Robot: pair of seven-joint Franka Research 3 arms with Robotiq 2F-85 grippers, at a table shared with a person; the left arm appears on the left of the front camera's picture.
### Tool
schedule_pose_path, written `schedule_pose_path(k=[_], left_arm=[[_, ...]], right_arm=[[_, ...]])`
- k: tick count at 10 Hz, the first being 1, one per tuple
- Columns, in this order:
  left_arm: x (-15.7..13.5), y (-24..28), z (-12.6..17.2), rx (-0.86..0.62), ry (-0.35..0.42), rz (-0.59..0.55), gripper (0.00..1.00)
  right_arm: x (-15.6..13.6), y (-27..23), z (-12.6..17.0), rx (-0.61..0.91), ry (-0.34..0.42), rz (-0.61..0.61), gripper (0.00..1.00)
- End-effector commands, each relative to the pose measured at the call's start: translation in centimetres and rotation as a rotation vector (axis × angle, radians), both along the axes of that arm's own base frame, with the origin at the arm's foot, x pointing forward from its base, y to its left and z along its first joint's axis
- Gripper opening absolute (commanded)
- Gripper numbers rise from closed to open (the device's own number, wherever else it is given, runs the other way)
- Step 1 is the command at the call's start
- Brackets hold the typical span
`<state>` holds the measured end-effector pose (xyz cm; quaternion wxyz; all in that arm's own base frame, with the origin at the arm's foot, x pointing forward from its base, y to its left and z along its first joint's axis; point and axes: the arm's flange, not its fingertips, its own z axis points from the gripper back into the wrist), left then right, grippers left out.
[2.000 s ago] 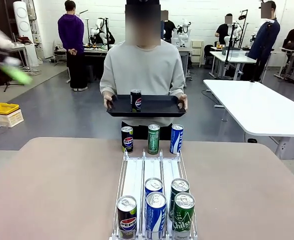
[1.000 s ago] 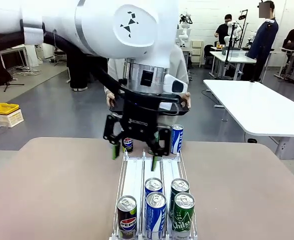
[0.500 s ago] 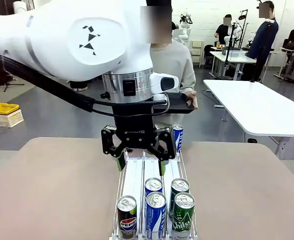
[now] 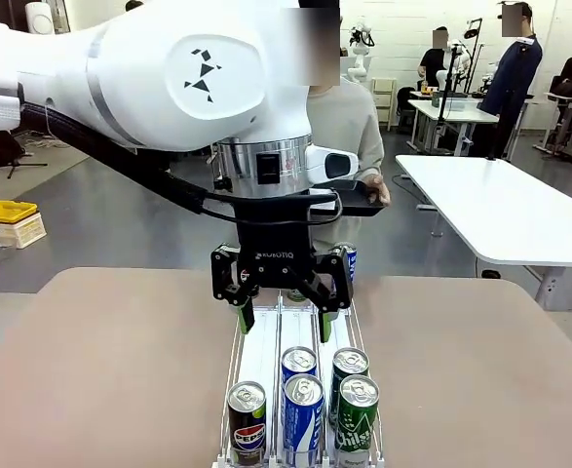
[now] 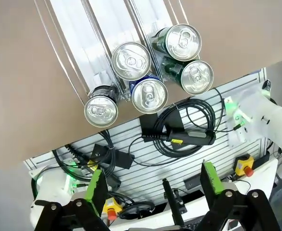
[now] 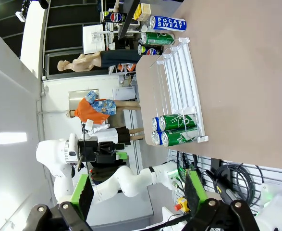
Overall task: Retrieve and hand over the desired beverage to the person.
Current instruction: Pick up another can of the same type that the person held from the Automatic Can Dispenser.
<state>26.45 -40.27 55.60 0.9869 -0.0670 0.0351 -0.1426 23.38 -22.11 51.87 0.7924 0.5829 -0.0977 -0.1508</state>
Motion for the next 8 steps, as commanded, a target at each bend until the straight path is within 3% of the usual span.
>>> schedule_pose_path(k=[1,2,3,8], left_arm=[[-0.1,0.1,-0.1,0.001,-0.003,0.001,1.0],[-1.1,-1.4,-2.1,0.027,-0.006,0.103,1.0],[-1.3,-2.6,-3.6,0.088,-0.09,0.188,1.0],[-4.1,-5.5,-8.0,0.105,-0.224,0.418,1.0]], right_arm=[[0.1,0.1,0.0,0.019,-0.021,0.002,1.0],[0.1,0.1,0.0,0.019,-0.021,0.002,1.0],[0.1,0.1,0.0,0.019,-0.021,0.002,1.0],[0.1,0.1,0.0,0.019,-0.021,0.002,1.0]])
